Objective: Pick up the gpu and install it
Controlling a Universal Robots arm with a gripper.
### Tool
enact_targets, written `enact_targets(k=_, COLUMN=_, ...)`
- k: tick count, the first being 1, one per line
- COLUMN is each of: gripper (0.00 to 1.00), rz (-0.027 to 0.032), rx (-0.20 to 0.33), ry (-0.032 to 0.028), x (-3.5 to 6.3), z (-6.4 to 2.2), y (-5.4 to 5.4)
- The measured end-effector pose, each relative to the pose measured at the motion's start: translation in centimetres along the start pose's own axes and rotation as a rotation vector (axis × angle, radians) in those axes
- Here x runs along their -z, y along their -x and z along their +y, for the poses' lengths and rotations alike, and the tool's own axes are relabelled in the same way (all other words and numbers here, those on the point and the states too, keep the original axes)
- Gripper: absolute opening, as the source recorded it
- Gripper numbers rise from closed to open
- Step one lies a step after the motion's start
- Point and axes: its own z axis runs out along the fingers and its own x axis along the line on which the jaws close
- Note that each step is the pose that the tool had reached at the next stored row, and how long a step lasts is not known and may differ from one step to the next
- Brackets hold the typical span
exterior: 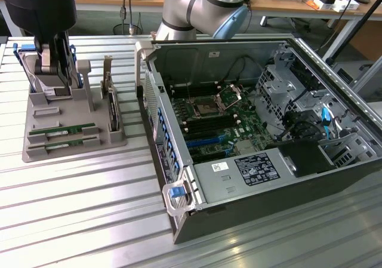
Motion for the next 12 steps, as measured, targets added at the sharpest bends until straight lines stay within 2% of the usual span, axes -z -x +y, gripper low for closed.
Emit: enact_targets(k=12, gripper=0.31, rz=-0.0017, rx=0.0, ry=0.0001, x=-0.36, z=-0.02, y=-0.01)
